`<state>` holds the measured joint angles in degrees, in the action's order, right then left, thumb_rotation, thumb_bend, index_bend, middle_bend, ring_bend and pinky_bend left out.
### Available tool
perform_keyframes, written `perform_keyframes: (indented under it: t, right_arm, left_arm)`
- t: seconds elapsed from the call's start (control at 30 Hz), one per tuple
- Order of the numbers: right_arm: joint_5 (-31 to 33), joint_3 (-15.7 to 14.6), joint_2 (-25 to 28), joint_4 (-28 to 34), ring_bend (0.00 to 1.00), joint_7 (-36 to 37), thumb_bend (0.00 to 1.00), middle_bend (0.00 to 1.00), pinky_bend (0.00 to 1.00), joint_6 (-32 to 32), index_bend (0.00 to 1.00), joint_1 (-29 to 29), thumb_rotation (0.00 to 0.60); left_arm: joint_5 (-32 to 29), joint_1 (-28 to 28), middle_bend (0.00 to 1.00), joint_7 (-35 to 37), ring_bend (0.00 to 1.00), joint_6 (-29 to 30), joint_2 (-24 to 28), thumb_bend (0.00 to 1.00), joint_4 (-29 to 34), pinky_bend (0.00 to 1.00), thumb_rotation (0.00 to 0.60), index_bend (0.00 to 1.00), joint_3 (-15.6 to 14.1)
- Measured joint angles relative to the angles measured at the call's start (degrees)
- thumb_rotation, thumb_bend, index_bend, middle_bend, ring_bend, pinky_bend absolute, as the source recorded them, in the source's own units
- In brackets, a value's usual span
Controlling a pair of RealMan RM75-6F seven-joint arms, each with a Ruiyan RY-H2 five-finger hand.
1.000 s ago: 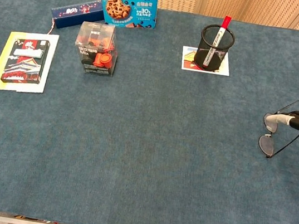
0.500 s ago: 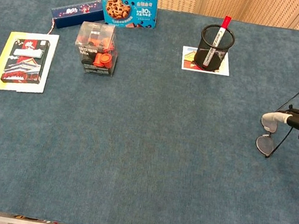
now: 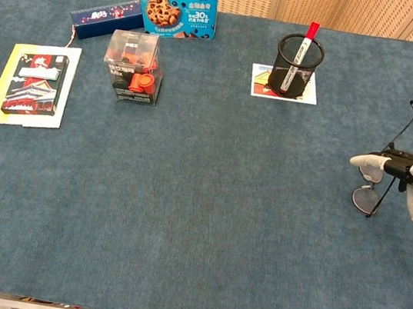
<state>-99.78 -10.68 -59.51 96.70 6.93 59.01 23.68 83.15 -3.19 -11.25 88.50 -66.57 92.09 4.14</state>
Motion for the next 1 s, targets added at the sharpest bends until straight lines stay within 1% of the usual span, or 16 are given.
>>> perform_keyframes:
  t: [0.23,0.37,0.5,0.6,0.77,1.0]
  right_arm:
    - [-1.0,-0.4,0.1,0.8,0.09,1.1,1.0,0.13,0.36,0.2,0.11,0.4,0.6]
    - [-1.6,-0.7,0.7,1.9,0.09,2.3,1.0,0.15,0.36,0.5,0.11,0.6,0.6]
    - [-2.9,-0.7,0.4,1.9,0.09,3.7,1.0,0.19,0.37,2.2,0.16,0.6,0.6]
    - [-3.7,-0.5,-0.5,0.7,0.1,4.3,1.0,0.2,0.37,3.7,0.2,0.5,0.6]
    - [-4.5,-0.3,-2.4,-2.3,0.11,5.1,1.0,0.21,0.36,5.1,0.22,0.2,0.6]
    - [-4.7,-0.5,-4.3,-5.3,0.12,6.7,1.0,0.21,0.3,5.6,0.23,0.1,0.6]
  left_arm:
    - [-0.1,0.0,0.52,0.2,0.5,0.0,0.0,0.52,-0.1,0.63,0.6,0.51,0.0]
    - [0.1,0.1,0.52,0.1,0.5,0.1,0.0,0.52,-0.1,0.63,0.6,0.51,-0.1]
    - [0.2,0.0,0.52,0.0,0.5,0.0,-0.1,0.52,-0.1,0.63,0.6,0.51,-0.1]
    - [0.2,0.0,0.52,0.1,0.5,0.1,-0.1,0.52,-0.1,0.63,0.6,0.52,-0.1]
    - [0.2,0.1,0.52,0.2,0.5,0.1,0.0,0.52,0.0,0.63,0.6,0.51,0.0]
    - [0.3,0.1,0.52,0.1,0.5,0.2,0.0,0.52,-0.1,0.63,0.6,0.52,-0.2]
